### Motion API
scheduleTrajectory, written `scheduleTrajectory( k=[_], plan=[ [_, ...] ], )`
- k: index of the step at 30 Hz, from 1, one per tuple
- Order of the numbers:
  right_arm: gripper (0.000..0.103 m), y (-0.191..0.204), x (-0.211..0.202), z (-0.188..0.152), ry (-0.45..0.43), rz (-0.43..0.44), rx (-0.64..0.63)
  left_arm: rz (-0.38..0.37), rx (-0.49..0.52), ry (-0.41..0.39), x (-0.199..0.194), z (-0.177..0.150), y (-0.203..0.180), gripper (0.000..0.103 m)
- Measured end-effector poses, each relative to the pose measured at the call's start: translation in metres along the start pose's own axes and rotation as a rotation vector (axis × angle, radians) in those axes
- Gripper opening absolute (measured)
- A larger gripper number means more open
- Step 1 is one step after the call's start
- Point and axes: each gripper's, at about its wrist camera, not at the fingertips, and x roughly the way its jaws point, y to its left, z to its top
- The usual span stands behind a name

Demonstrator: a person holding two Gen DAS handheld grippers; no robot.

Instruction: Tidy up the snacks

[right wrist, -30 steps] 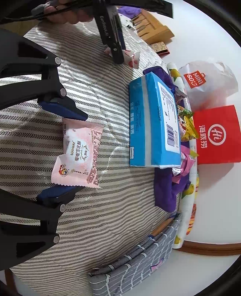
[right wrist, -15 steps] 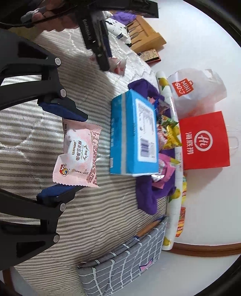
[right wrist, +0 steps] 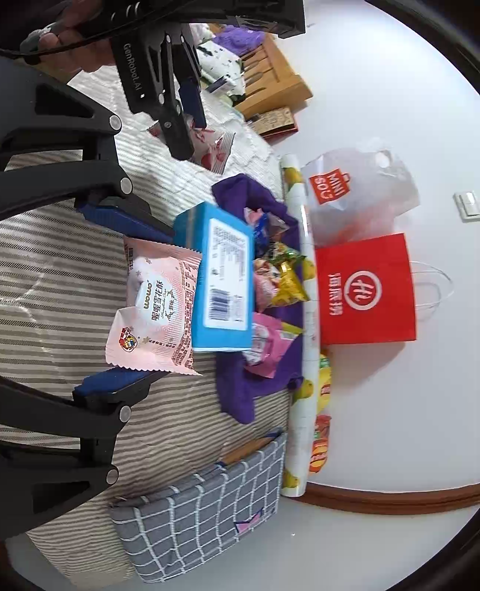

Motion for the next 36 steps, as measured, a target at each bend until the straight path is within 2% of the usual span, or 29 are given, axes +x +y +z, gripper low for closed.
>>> scheduleTrajectory(
  k=[13, 18, 22, 27, 36],
  plan=[
    [0.063, -0.004, -0.001, 0.047, -0.041, 0.000, -0.001, -0.015, 0.020, -0.038, -0.004, 0.046, -0.012, 0.055],
    [0.059, -0.007, 0.008, 0.057, -0.033, 0.005, 0.010, -0.027, 0.024, -0.031, 0.003, 0.058, -0.014, 0.055],
    [0.048, -0.008, 0.021, 0.061, -0.023, 0.012, 0.003, -0.022, 0.031, -0.018, 0.012, 0.062, -0.012, 0.055],
    [0.047, -0.017, 0.040, 0.049, 0.038, 0.022, 0.007, -0.014, 0.011, -0.007, 0.019, 0.058, -0.003, 0.055],
    [0.051, -0.032, 0.057, -0.009, 0.199, 0.044, 0.051, -0.008, -0.028, 0.029, 0.031, 0.049, 0.010, 0.055]
  ],
)
